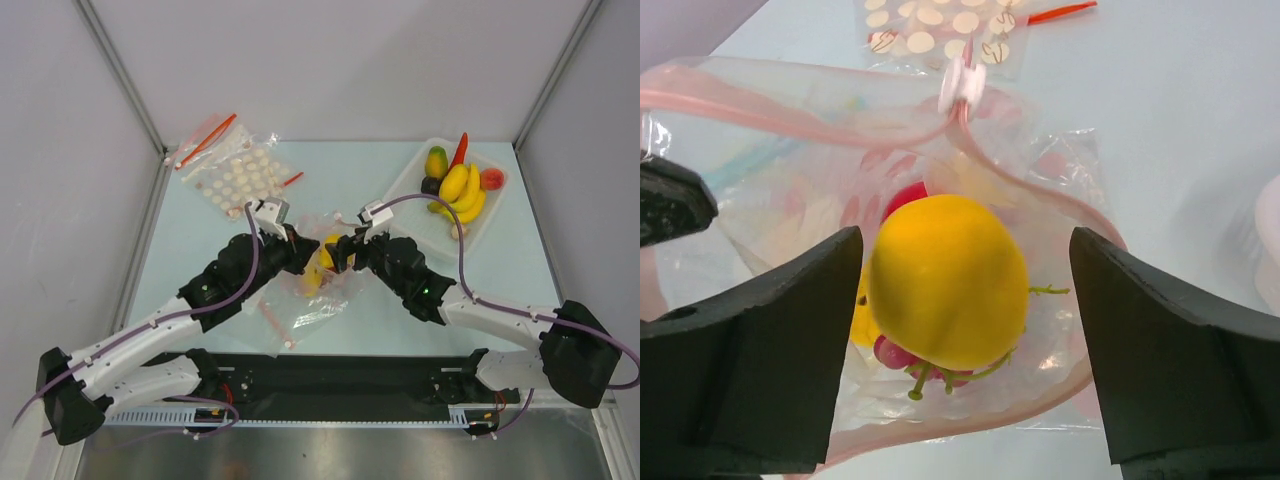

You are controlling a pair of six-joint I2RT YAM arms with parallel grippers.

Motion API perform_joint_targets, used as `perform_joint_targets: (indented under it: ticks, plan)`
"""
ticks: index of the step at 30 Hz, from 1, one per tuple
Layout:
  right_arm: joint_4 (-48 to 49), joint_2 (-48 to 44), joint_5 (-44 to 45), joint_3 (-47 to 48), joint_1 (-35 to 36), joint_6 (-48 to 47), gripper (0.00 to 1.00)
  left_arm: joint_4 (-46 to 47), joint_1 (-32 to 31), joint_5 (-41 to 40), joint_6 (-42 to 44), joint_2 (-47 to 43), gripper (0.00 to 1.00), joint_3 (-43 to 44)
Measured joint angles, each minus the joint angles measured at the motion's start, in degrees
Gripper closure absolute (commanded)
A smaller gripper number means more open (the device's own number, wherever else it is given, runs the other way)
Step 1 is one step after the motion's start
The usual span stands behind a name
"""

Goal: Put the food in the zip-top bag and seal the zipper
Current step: Place the fake fruit in the zipper food storage bag, then pick up the fake vegetable from the bin.

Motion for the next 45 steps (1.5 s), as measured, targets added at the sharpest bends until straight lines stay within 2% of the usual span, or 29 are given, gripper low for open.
perform_joint_targets:
  ticks: [5, 10, 15, 20, 21, 29, 40, 45]
  plan:
    - [-1.5, -1.2, -0.2, 0.1, 0.0, 0.1, 0.15, -0.6, 0.0, -6.6, 0.0, 0.0, 0.95, -0.1]
    - [-2.9, -7.3, -0.3, -0.2, -1.4, 0.7, 0.17, -0.5, 0.0, -12.7, 0.5, 0.2, 0.98, -0.5]
    - [-4.9, -12.7, -2.7, -0.2, -11.5, 6.7, 0.20, 0.3, 0.0, -16.0, 1.6, 1.9, 0.99, -2.0]
    - [-11.8, -13.0, -0.9, -0.1, -21.7, 12.4, 0.17, 1.4, 0.0, -16.9, 2.0, 3.8, 1.00, -2.0]
    - [-13.7, -12.7, -0.4, 0.1, -23.1, 13.0, 0.14, 1.6, 0.0, -16.9, 2.1, 4.1, 1.00, -2.0]
    - [-26.4, -4.4, -1.9, 7.5, -35.2, 13.9, 0.03, 2.3, 0.0, -16.8, 2.6, 5.0, 0.99, -2.0]
    - [-36.2, 15.0, 3.8, 24.3, -35.9, 9.9, 0.01, 2.9, 0.0, -15.3, 2.5, 5.4, 1.00, -2.0]
    - [-39.6, 23.4, 4.2, 32.0, -39.8, 9.7, 0.04, 2.9, 0.0, -15.1, 2.5, 5.5, 1.00, -2.0]
